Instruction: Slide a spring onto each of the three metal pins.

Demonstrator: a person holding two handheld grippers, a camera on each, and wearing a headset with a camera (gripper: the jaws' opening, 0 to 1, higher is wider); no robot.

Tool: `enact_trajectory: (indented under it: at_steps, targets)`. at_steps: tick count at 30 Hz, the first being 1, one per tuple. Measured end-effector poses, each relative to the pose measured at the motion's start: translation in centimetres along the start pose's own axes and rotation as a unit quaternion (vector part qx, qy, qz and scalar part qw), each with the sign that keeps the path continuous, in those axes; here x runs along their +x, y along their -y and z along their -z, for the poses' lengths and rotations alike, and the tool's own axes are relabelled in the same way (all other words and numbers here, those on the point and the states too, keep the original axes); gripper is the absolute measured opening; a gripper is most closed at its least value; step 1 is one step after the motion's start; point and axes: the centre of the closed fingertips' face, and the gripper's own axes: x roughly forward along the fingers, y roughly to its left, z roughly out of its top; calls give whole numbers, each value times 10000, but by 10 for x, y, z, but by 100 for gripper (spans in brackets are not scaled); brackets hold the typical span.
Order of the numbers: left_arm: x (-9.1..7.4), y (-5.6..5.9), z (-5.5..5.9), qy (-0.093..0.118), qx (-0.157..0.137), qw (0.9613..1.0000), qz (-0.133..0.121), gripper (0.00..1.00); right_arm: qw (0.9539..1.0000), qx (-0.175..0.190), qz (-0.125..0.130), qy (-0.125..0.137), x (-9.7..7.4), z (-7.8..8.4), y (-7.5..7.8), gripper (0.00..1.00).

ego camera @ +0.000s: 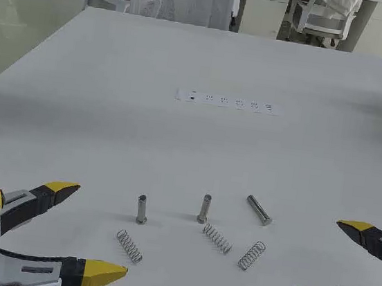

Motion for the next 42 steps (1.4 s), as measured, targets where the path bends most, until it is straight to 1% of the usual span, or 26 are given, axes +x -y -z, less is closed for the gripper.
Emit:
enact_trajectory:
  at_steps: [14,42]
  targets:
    - [1,0,1,-62,5,10000,8,93,10000,11,2,-10,1,2,0,97]
    - [1,0,0,-15,1,10000,20,91,9999,-74,-21,-89,1,1,1,97]
